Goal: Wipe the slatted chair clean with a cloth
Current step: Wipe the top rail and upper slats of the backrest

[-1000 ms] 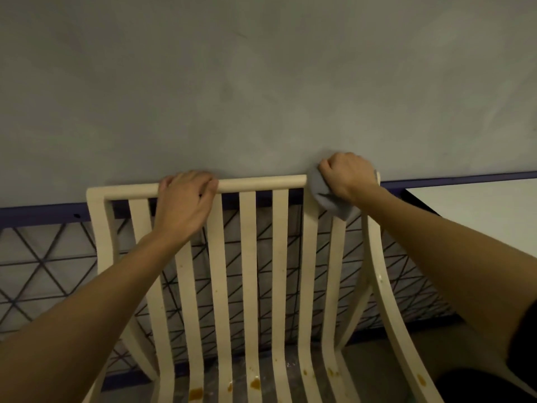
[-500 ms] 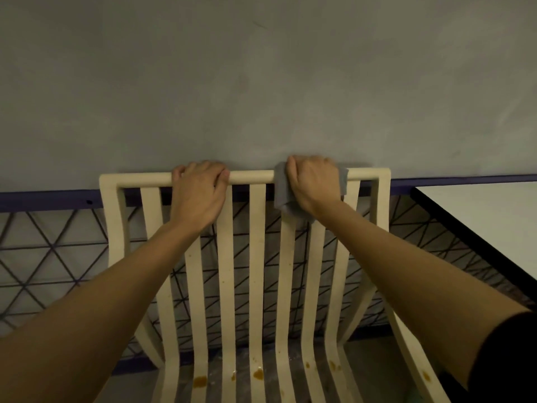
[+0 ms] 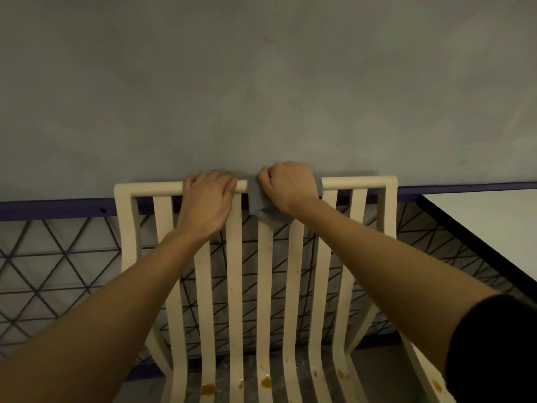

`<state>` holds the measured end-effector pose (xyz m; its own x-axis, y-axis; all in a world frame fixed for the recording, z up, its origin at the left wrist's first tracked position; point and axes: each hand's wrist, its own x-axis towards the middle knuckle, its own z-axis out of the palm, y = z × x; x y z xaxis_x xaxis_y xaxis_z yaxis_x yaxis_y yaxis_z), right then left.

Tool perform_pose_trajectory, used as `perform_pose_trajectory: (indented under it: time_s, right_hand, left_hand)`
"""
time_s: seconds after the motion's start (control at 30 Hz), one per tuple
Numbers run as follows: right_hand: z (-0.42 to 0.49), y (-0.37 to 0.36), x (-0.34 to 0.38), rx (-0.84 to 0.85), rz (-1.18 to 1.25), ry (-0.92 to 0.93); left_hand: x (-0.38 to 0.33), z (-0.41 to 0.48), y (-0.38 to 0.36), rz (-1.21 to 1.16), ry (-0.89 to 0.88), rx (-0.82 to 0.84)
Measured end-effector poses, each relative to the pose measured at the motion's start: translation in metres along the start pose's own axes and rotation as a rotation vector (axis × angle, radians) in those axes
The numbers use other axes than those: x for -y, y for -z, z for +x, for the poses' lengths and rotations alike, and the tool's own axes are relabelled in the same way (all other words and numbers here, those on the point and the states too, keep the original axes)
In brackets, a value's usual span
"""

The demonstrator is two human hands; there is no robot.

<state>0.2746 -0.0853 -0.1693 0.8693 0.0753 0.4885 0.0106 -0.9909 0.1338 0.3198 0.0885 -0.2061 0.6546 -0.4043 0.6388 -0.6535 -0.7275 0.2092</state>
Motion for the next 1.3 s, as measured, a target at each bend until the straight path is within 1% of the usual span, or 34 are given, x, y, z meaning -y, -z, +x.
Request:
perform_pose_trajectory:
  time_s: [0.07, 0.1, 0.17, 0.27, 0.4, 0.5, 0.57, 0.63, 0.67, 0.7, 0.73, 0.77, 0.8, 0.87, 0.9, 0.93, 0.97, 1.0, 1.07, 1.17, 1.2, 1.23, 1.27, 1.3]
  right_hand:
    - [-0.012, -0.007, -0.012, -0.09, 0.074, 0.01]
    - [-0.013, -0.012, -0.018, -0.109, 0.126, -0.005]
    - [-0.016, -0.015, -0.033, -0.121, 0.185, -0.005]
    - [-0.032, -0.015, -0.063, -0.133, 0.17, 0.001]
    - [-0.043, -0.008, -0.117, -0.086, 0.123, -0.157]
    - [-0.044, -0.004, -0.135, -0.051, 0.123, -0.275]
    - [-0.035, 0.001, -0.135, 0.028, 0.187, -0.393]
    - [-0.017, 0.007, -0.134, 0.209, 0.222, -0.501]
    - [-0.011, 0.012, -0.134, 0.297, 0.231, -0.521]
    - [-0.007, 0.014, -0.134, 0.341, 0.235, -0.531]
    - [-0.006, 0.013, -0.134, 0.348, 0.23, -0.531]
    - [-0.01, 0.011, -0.133, 0.303, 0.214, -0.514]
    - [-0.018, 0.006, -0.131, 0.204, 0.19, -0.481]
    - [-0.042, -0.006, -0.127, -0.059, 0.175, -0.352]
    - [-0.052, -0.011, -0.129, -0.152, 0.174, -0.268]
    - [-0.057, -0.014, -0.134, -0.204, 0.164, -0.192]
    - [-0.059, -0.015, -0.139, -0.211, 0.149, -0.138]
    - [-0.059, -0.012, -0.142, -0.186, 0.137, -0.12]
    - [-0.051, -0.008, -0.146, -0.068, 0.12, -0.207]
    - [-0.025, 0.009, -0.146, 0.225, 0.203, -0.433]
    - [-0.018, 0.014, -0.146, 0.322, 0.236, -0.462]
    - [-0.015, 0.017, -0.146, 0.377, 0.259, -0.487]
    - [-0.016, 0.019, -0.144, 0.381, 0.271, -0.503]
    - [-0.02, 0.016, -0.144, 0.331, 0.27, -0.496]
  left_hand:
    - [0.001, 0.0, 0.002, -0.013, -0.003, 0.029]
    - [0.002, -0.001, 0.002, -0.016, -0.005, 0.04]
    - [0.003, -0.001, 0.003, -0.019, -0.011, 0.053]
    - [0.002, -0.002, 0.004, -0.006, -0.006, 0.04]
    - [-0.001, -0.001, 0.003, 0.025, 0.022, 0.025]
    - [-0.005, 0.0, 0.002, 0.039, 0.038, 0.007]
    - [-0.011, 0.003, -0.001, 0.077, 0.073, -0.008]
    - [-0.02, 0.005, -0.001, 0.099, 0.088, 0.008]
    - [-0.026, 0.007, -0.002, 0.092, 0.075, 0.028]
    - [-0.033, 0.011, -0.003, 0.082, 0.048, 0.054]
    - [-0.042, 0.015, -0.006, 0.072, 0.012, 0.088]
    - [-0.054, 0.021, -0.01, 0.063, -0.024, 0.13]
    - [-0.069, 0.029, -0.016, 0.046, -0.059, 0.175]
    - [-0.104, 0.046, -0.033, 0.007, -0.124, 0.262]
    - [-0.122, 0.053, -0.04, -0.006, -0.142, 0.303]
    - [-0.137, 0.059, -0.047, -0.01, -0.151, 0.328]
    - [-0.147, 0.062, -0.053, -0.004, -0.149, 0.332]
    - [-0.153, 0.063, -0.057, 0.009, -0.148, 0.315]
    - [-0.154, 0.062, -0.063, 0.027, -0.158, 0.256]
    - [-0.148, 0.06, -0.066, 0.036, -0.176, 0.221]
    - [-0.148, 0.06, -0.067, 0.044, -0.172, 0.227]
    - [-0.149, 0.06, -0.067, 0.051, -0.169, 0.221]
    - [-0.15, 0.059, -0.068, 0.056, -0.17, 0.207]
    - [-0.151, 0.059, -0.068, 0.057, -0.17, 0.195]
